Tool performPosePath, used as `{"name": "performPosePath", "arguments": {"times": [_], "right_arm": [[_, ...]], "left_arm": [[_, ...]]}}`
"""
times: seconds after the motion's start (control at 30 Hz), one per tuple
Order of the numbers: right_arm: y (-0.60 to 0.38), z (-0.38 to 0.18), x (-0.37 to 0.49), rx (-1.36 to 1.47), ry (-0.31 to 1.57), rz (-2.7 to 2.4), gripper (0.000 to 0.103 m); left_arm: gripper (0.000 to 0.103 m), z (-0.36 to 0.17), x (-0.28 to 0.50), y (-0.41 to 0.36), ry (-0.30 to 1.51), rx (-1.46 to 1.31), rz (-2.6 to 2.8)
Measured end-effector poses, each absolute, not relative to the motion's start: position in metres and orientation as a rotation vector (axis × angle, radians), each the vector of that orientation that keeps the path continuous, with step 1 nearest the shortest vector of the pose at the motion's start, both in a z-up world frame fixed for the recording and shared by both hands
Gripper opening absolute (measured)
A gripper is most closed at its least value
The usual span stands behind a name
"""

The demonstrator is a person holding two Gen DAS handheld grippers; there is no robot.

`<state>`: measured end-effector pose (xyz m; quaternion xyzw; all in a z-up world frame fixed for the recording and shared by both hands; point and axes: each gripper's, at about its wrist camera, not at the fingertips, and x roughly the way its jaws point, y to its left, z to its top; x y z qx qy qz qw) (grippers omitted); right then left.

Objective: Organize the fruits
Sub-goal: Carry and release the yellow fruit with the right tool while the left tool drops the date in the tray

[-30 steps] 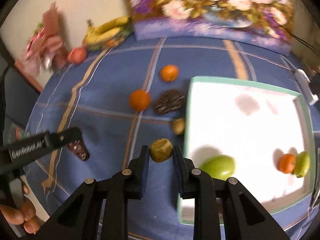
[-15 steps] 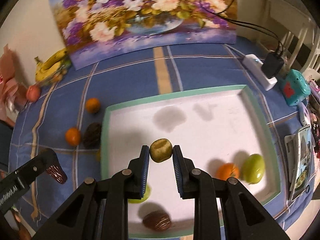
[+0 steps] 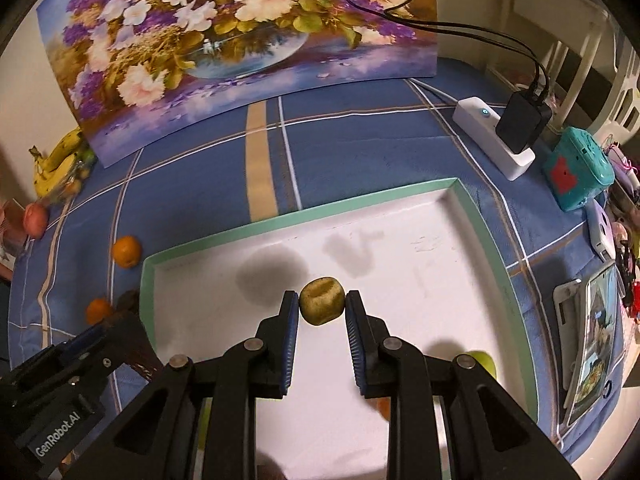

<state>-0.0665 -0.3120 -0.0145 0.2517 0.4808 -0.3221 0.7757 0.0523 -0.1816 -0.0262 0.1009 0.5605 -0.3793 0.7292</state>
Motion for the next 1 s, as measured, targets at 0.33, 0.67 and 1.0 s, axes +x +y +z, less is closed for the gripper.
{"name": "performPosePath", "arguments": {"times": [0.33, 0.67, 1.0], "right_arm": [[-0.324, -0.040, -0.064, 0.559, 1.103, -0.713, 0.025], [-0.325, -0.059, -0.067, 0.565, 1.149, -0.714, 0.025], [-0.326, -0.059, -0.067, 0.561, 1.160, -0.725, 0.025]], "left_arm": [[0.036, -0.053, 0.047, -0.203, 1.273, 0.279, -0.837], [0.035, -0.070, 0.046, -0.203, 1.314, 0.280, -0.814], [0.051, -0.059, 0.045, -0.204, 1.327, 0.286, -0.827]]}}
